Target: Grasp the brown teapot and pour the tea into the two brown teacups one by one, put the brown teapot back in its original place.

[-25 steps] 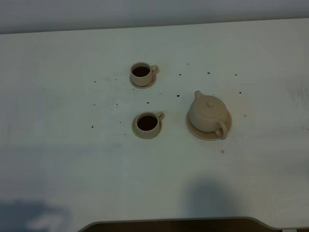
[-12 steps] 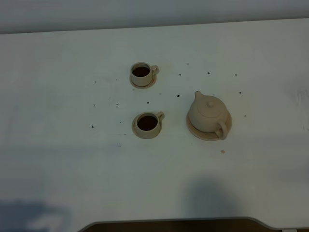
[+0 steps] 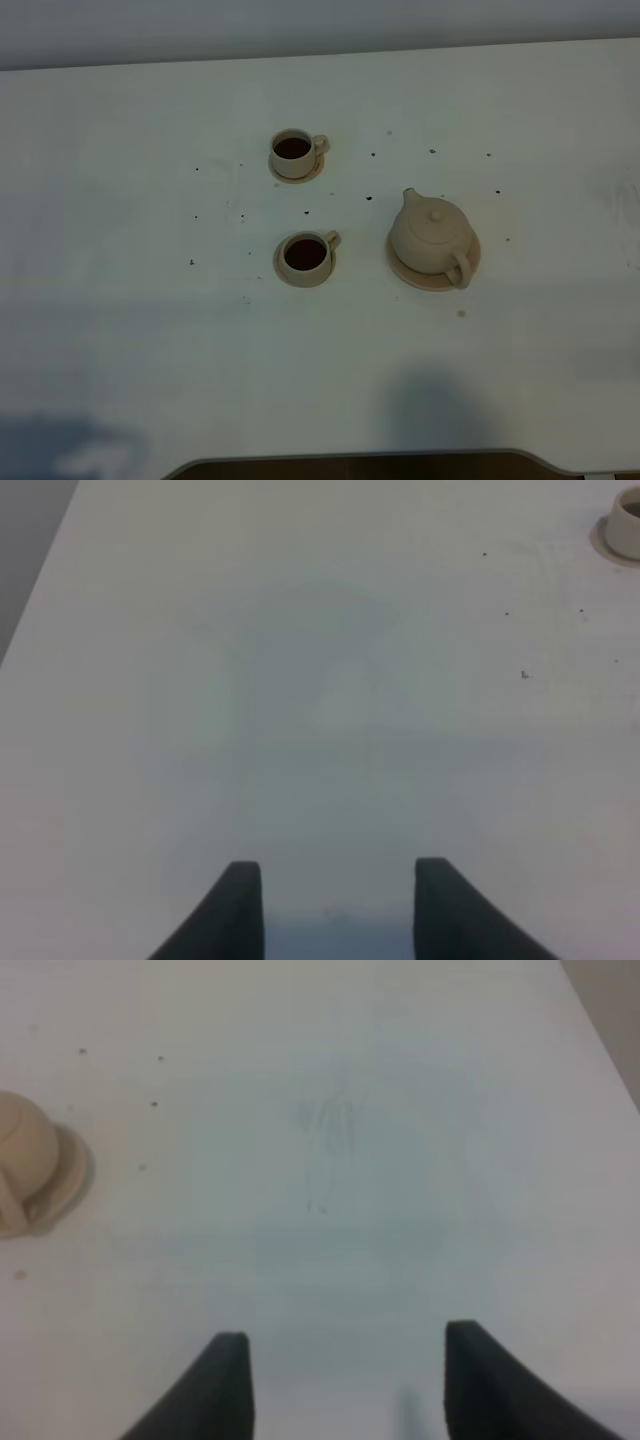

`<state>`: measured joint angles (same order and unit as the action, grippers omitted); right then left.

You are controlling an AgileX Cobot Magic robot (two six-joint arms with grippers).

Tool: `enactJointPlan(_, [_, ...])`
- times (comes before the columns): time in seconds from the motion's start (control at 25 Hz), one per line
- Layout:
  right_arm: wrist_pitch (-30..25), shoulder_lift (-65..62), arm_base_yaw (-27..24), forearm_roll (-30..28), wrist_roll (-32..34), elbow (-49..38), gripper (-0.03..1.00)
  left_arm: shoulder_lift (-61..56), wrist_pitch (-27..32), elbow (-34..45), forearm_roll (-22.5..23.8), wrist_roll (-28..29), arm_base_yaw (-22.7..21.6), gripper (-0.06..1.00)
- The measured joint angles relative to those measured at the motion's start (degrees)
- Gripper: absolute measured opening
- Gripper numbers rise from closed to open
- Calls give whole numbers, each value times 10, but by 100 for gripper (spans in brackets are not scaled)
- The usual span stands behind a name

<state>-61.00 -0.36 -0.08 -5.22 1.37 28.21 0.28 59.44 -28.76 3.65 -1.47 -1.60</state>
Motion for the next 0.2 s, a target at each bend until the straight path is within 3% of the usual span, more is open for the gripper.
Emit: enactJointPlan(0.2, [0, 0, 0, 0, 0, 0, 46, 0, 0, 0, 0, 0, 0, 37])
